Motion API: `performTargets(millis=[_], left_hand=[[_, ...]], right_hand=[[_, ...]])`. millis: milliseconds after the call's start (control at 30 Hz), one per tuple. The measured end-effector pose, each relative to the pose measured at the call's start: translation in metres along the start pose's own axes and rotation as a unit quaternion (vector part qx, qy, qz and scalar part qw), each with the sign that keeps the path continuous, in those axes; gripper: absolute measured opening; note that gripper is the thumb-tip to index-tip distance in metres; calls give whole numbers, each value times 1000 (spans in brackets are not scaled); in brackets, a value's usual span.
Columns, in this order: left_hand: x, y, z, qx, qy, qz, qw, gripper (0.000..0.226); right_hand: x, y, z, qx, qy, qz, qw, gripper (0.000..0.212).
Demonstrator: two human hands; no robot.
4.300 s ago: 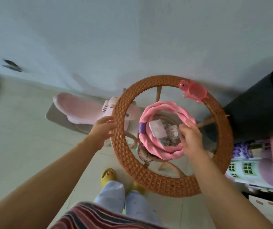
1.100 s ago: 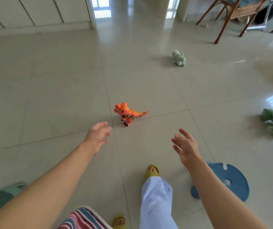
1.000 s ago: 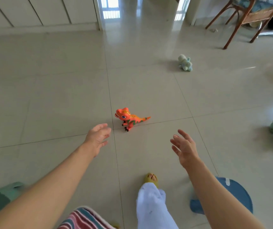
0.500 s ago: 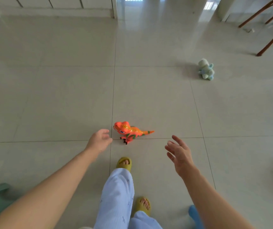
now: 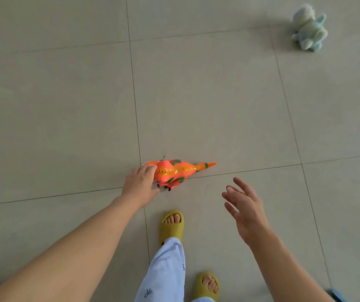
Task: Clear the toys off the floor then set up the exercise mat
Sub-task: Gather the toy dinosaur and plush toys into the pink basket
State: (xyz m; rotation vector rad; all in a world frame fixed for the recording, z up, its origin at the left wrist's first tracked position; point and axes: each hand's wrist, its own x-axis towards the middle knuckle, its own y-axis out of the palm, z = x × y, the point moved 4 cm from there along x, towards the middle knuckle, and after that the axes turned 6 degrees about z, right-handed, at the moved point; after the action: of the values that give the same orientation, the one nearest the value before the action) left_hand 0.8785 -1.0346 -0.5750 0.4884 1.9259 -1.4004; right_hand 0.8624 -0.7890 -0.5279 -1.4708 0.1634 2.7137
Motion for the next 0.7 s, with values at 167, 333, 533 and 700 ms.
performTargets(millis=[167, 333, 533, 700], left_hand=[[61, 28, -3, 101, 52, -12, 993, 79], [97, 66, 4, 182, 49, 58, 980, 95], [125, 82, 10, 188, 36, 40, 981, 105], [134, 86, 5, 186, 46, -5, 981, 83]], right_hand=[[56, 10, -36, 6, 38, -12, 999, 38], [83, 10, -69, 17, 77, -35, 996, 36], [94, 7, -86, 20, 96, -41, 994, 37], [95, 6, -87, 24, 102, -36, 994, 35]])
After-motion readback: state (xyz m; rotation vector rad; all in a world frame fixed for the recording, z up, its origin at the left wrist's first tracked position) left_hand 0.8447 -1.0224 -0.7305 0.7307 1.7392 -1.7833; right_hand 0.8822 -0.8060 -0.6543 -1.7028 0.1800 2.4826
